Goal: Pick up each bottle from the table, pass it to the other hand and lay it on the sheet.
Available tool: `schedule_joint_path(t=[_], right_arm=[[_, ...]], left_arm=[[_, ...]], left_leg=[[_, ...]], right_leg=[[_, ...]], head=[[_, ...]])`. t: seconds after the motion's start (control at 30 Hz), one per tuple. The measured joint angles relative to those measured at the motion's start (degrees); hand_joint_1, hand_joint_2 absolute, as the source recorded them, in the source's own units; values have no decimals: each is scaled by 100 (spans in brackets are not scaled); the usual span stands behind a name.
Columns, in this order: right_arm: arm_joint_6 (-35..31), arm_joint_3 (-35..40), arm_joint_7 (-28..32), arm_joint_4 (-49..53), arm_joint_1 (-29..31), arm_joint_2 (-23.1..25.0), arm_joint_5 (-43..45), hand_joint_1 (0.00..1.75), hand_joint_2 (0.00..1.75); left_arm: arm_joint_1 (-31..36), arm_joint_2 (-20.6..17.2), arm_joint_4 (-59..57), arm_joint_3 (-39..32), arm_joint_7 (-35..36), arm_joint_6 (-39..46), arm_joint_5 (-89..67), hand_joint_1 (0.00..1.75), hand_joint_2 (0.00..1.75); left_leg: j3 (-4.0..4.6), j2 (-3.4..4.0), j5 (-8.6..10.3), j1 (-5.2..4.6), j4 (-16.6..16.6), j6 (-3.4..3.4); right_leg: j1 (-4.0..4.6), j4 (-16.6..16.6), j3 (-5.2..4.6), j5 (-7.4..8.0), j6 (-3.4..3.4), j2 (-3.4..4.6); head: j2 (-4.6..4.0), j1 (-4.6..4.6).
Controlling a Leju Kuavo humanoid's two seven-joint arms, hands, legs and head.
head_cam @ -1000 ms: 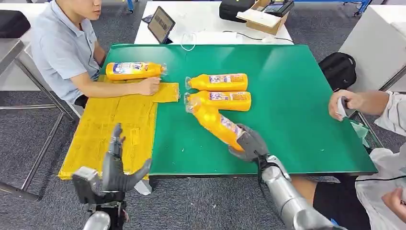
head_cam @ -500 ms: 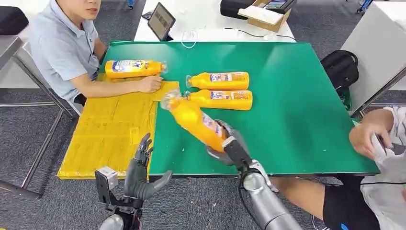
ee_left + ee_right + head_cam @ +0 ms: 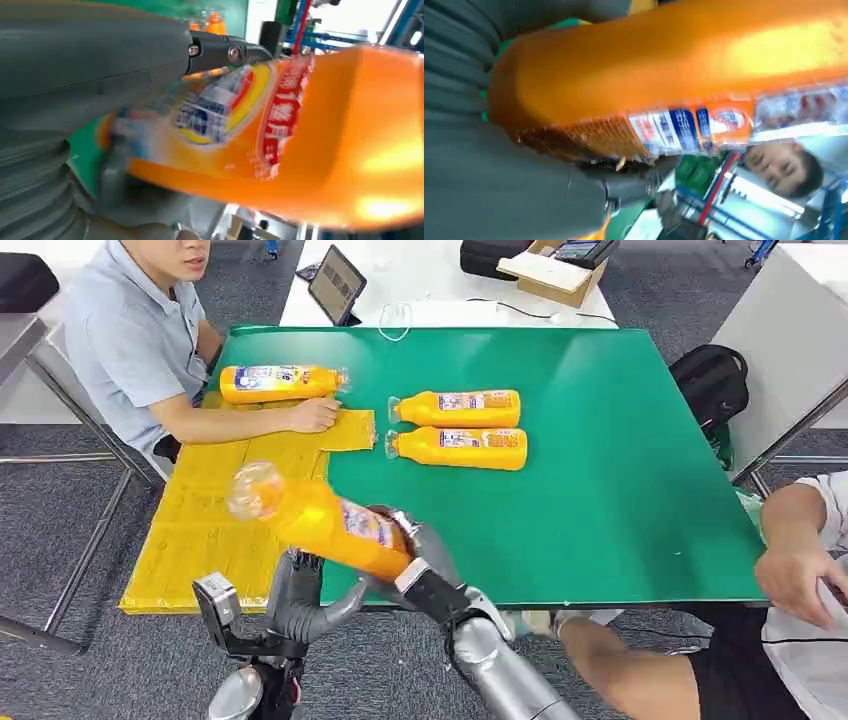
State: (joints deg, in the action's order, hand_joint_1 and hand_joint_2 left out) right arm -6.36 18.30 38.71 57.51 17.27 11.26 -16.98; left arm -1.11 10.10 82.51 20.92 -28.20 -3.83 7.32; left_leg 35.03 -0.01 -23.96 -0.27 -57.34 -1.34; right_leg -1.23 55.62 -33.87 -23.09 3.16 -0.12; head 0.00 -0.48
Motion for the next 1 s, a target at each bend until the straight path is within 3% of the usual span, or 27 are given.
schedule_joint_path(t=[0.27, 0.3, 0.33, 0.37, 0.4, 0.43, 0.57, 0.6, 0.83, 1.0], right_arm=[[96, 1364, 120, -302, 154, 181, 251, 175, 175], [96, 1416, 120, -356, 197, 179, 254, 175, 175], [96, 1453, 118, -393, 226, 179, 254, 173, 175], [96, 1505, 111, -439, 249, 177, 262, 166, 175], [96, 1532, 109, -470, 266, 177, 271, 42, 175], [96, 1558, 107, -496, 281, 177, 289, 3, 175], [64, 1685, 109, -579, 267, 175, 387, 0, 175], [50, 1698, 113, -595, 252, 175, 426, 0, 0], [-415, 1711, 142, -621, 60, 175, 581, 0, 0], [-904, 1809, 111, -267, -240, 70, 649, 0, 0]], left_arm=[[274, -46, 17, 24, -17, 20, 301, 0, 175], [274, -68, 17, 22, -17, 26, 266, 65, 175], [274, -92, 15, 24, -17, 33, 214, 171, 175], [272, -116, 15, 24, -11, 39, 164, 175, 175], [267, -131, 15, 24, -9, 42, 151, 175, 175], [260, -142, 15, 26, -2, 46, 144, 175, 175], [262, -186, 11, 26, 44, 11, 179, 175, 175], [260, -210, 11, 26, 57, -22, 199, 175, 175], [243, -282, 11, -9, 269, -339, 651, 175, 175], [247, -282, -13, -37, 476, 117, 697, 175, 175]], left_leg=[[3, -1, 0, -1, 0, 0], [2, -1, 0, -1, 0, 0], [2, 0, 0, -1, 0, 0], [2, 0, 0, -1, 0, 0], [2, 0, 0, -1, 0, 0], [2, -1, 0, -1, 0, 0], [3, 0, 0, -1, -1, 0], [3, -1, 0, -1, -1, 0], [5, -1, 0, -1, 0, 0], [7, -3, 0, -1, 0, 0]], right_leg=[[-1, 0, -4, 0, 0, 0], [-1, 0, -4, 0, 0, 0], [-1, -1, -3, 0, 0, 0], [-1, 0, -4, 0, 0, 0], [-1, 0, -4, 0, 0, 0], [-1, 0, -4, 0, 0, 0], [-1, 0, -4, 0, 0, 0], [-2, -1, -4, 0, 0, 0], [-2, -1, -6, 0, 0, 0], [-2, -1, -7, -1, -1, -1]], head=[[0, 2], [0, 0], [0, 2], [0, 2], [0, 0], [0, 2], [0, 2], [0, 2], [0, 2], [0, 2]])
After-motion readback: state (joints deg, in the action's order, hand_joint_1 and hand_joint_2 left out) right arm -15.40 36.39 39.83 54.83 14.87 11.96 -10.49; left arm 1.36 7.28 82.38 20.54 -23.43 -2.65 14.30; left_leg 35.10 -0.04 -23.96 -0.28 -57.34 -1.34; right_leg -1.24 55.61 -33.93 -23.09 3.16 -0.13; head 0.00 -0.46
